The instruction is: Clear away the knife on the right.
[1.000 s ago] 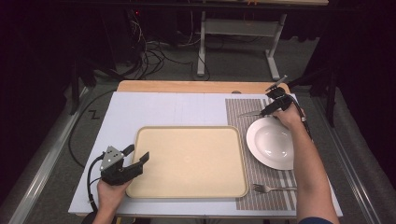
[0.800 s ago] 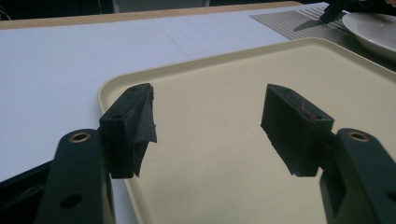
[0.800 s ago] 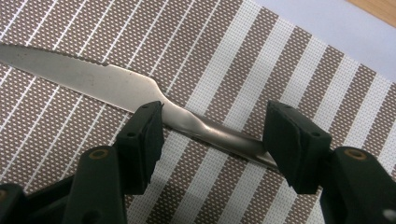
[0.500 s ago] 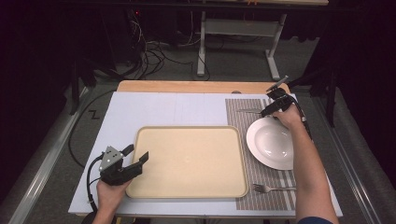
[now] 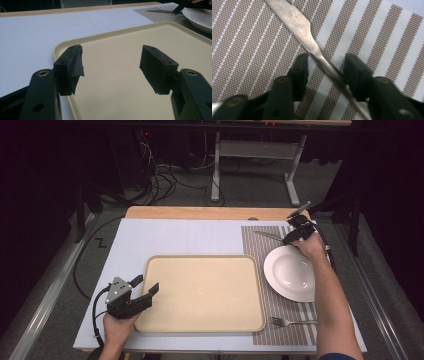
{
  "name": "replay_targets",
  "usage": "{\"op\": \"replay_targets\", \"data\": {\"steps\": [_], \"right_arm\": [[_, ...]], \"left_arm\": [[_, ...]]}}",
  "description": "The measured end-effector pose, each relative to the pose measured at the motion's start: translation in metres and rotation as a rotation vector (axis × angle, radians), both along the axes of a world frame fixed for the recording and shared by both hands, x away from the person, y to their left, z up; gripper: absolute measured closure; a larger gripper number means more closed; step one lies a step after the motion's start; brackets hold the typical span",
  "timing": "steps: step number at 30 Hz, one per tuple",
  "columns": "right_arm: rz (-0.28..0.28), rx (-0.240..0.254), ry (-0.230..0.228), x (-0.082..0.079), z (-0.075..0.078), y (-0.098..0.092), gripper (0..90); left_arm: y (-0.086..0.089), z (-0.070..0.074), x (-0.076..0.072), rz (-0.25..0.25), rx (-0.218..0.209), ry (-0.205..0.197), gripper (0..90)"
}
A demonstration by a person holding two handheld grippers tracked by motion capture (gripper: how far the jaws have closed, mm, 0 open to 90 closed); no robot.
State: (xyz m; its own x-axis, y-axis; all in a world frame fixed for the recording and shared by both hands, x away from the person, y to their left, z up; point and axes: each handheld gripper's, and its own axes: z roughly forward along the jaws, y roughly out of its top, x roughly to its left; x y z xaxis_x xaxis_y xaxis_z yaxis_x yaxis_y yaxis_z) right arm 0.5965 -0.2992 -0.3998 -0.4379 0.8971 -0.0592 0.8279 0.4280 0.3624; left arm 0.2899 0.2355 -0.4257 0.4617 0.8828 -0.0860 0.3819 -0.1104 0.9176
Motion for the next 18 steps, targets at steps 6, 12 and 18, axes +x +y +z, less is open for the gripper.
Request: {"op": "replay_targets", "data": {"steps": [6,12,18], "right_arm": [[0.005,0.004,0.01,-0.0021,0.001,-0.0038,70.5],[0.003,0.009,0.008,-0.0037,0.0009,-0.0065,78.9],[0.002,-0.001,0.008,-0.0037,0.001,-0.0047,80.5]], "left_arm": [[-0.0004,-0.0003,0.0004,-0.002,0.001,0.002,35.5],[-0.001,-0.0005,0.0004,-0.003,0.004,0.001,35.7],[-0.001,-0.0004,0.0003,-0.003,0.005,0.001,35.7]]}}
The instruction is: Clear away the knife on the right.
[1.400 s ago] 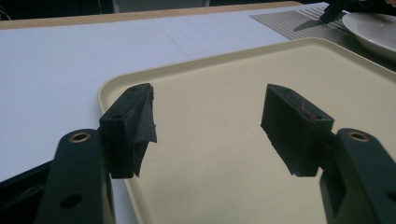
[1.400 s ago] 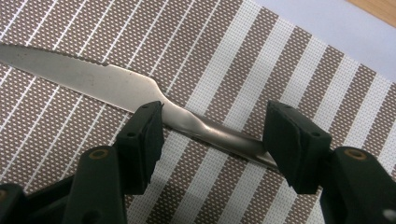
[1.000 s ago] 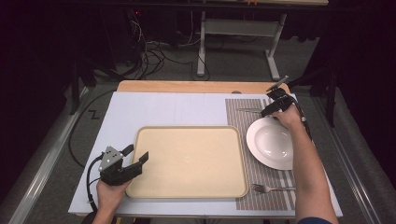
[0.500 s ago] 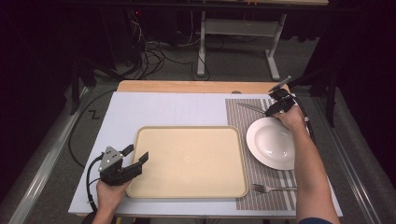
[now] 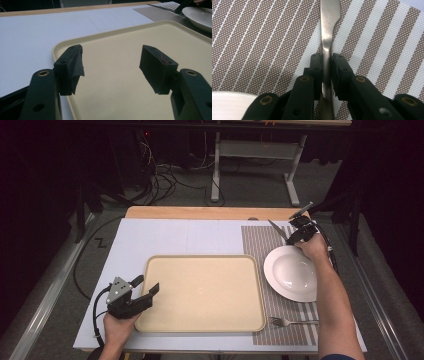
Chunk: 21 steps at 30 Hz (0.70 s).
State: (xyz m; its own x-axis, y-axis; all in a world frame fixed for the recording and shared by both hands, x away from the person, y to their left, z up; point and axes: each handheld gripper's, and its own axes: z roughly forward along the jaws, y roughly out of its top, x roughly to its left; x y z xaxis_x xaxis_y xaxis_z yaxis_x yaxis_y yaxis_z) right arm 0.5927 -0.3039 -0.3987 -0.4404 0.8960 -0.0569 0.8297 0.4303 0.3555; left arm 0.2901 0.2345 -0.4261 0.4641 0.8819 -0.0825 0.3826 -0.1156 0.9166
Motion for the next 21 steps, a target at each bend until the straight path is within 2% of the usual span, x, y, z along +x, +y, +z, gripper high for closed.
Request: {"op": "replay_targets", "data": {"steps": [10,21], "right_arm": [[0.025,-0.091,-0.039,-0.003,0.001,0.01,80.8],[0.032,-0.134,-0.181,-0.005,0.02,0.012,80.9]], "left_arm": [[0.0,0.0,0.0,0.002,-0.001,0.0,35.8],[0.0,-0.001,0.001,0.001,0.003,0.006,35.8]]}}
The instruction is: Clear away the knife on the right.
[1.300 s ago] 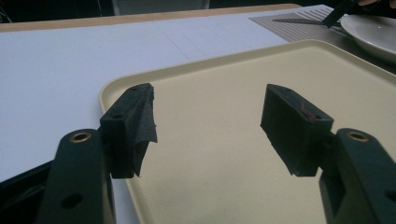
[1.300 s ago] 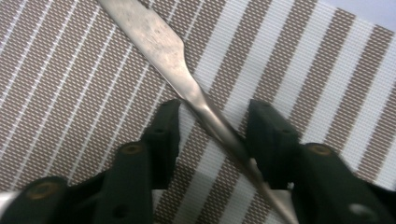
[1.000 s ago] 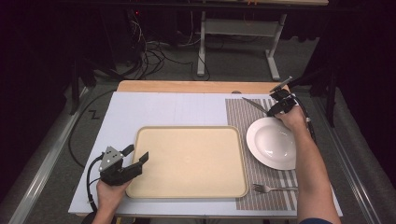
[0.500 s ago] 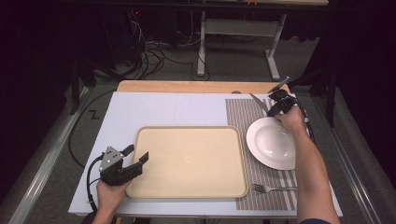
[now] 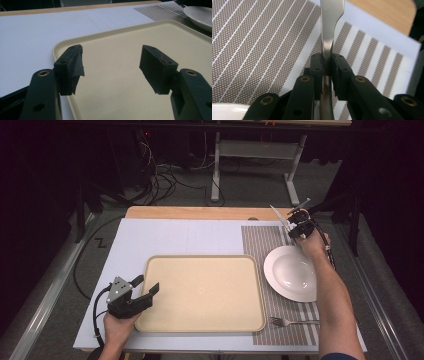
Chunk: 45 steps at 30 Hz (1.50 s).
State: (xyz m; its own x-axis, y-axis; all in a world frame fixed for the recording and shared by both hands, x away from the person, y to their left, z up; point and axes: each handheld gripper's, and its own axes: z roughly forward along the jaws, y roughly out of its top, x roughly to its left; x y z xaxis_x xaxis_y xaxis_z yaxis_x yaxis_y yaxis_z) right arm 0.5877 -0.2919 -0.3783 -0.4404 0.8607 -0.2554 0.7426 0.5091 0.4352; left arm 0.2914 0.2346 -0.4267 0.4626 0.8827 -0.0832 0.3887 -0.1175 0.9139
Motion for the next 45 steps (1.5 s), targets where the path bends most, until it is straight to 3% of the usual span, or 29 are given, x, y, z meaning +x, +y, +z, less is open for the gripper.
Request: {"op": "replay_targets", "data": {"steps": [10,19,29,45], "right_arm": [[0.026,0.01,-0.08,-0.004,0.019,0.003,81.2],[0.037,0.034,-0.12,-0.008,0.038,0.001,81.2],[0.076,0.057,-0.097,-0.021,0.05,0.009,81.2],[0.124,0.086,-0.069,-0.072,0.071,0.033,81.1]], "left_arm": [[-0.001,0.0,0.0,-0.005,0.004,0.002,35.8],[-0.002,0.0,0.001,-0.005,0.004,0.002,35.9],[0.0,0.0,0.0,-0.008,-0.005,-0.006,36.2],[0.005,0.002,0.0,-0.021,-0.038,-0.026,37.0]]}}
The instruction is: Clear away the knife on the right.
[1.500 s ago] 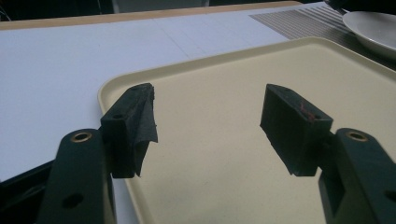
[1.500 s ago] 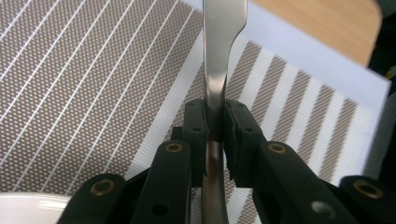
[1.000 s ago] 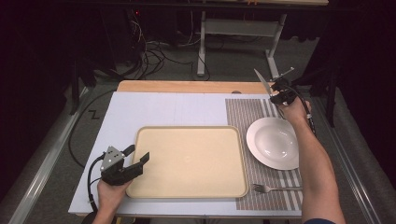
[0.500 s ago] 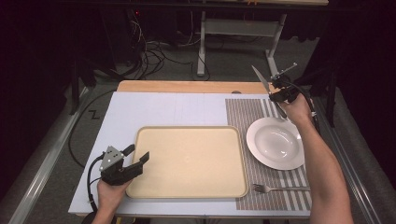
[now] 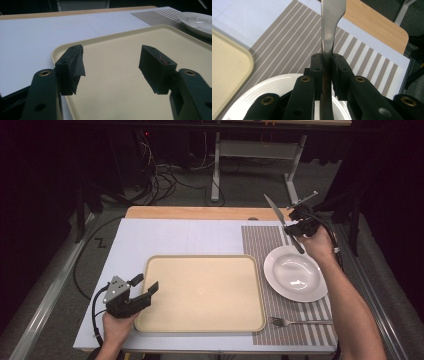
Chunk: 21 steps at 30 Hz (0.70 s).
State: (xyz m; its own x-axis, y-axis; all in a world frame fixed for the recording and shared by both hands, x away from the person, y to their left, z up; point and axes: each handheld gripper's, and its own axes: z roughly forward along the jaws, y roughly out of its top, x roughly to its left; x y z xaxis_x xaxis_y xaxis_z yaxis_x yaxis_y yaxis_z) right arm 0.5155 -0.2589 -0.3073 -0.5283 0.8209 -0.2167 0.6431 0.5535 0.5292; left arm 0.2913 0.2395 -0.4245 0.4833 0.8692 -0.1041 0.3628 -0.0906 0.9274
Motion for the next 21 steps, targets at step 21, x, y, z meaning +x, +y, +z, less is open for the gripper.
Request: {"op": "replay_targets", "data": {"steps": [21], "right_arm": [[0.137,0.043,0.026,-0.081,-0.003,0.041,81.1]], "left_arm": [[0.0,0.0,0.0,-0.017,0.008,-0.016,37.7]]}}
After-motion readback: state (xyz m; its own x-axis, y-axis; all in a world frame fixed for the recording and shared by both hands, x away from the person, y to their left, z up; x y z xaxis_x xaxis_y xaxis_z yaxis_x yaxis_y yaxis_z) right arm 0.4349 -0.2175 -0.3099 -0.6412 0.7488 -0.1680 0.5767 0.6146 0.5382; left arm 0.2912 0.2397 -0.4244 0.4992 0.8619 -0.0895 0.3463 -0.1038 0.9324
